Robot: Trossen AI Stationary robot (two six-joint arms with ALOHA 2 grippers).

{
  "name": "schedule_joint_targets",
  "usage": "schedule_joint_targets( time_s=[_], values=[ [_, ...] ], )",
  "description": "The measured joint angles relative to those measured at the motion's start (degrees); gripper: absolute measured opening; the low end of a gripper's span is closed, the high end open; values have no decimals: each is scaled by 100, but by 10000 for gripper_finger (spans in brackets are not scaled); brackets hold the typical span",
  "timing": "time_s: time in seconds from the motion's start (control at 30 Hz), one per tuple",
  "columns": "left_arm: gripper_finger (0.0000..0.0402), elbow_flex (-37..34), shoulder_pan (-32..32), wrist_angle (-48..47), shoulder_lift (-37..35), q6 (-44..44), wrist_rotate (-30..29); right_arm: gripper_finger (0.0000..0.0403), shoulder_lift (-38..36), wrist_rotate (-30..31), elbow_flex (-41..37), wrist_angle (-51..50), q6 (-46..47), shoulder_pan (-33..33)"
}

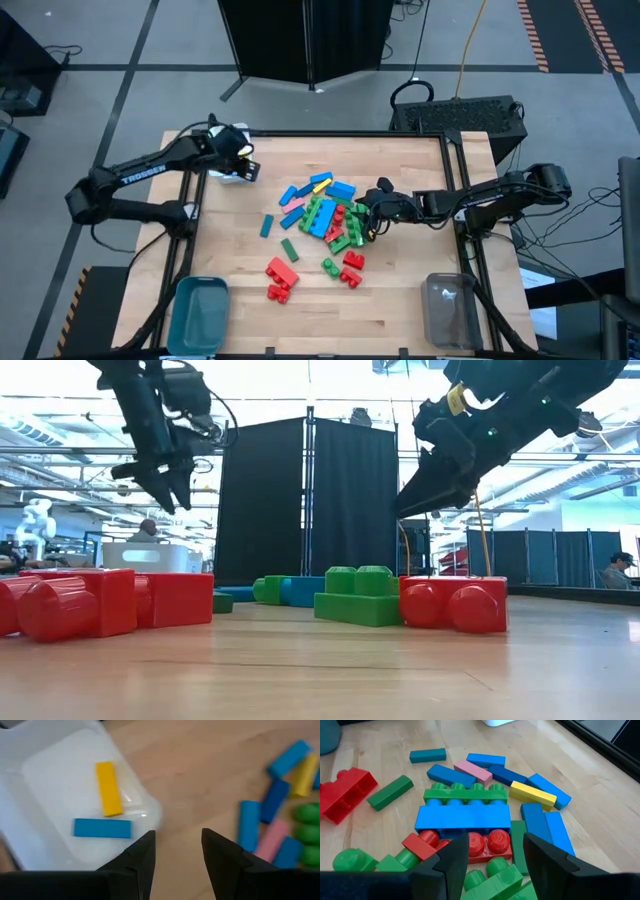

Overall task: Sort blocks by size
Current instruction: Put the dark blue block into the white bin

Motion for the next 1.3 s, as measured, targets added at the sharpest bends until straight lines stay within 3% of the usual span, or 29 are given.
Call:
schedule_joint_targets(
  time_s=[0.37, 0.63, 0.87, 1.3],
  values=[
    [148, -2, -2207, 10, 241, -1467, -458, 176, 0, 10, 0, 68, 0, 1],
    [148, -4, -3283, 53, 836, -2523, -471, 176, 0, 11, 0, 68, 0, 1],
    [148, -7, -3793, 131, 1544, -3193, -627, 176, 0, 4, 0, 68, 32, 2],
    [148, -11, -3980, 263, 2356, -3194, -882, 176, 0, -20, 0, 64, 231, 89]
  ],
)
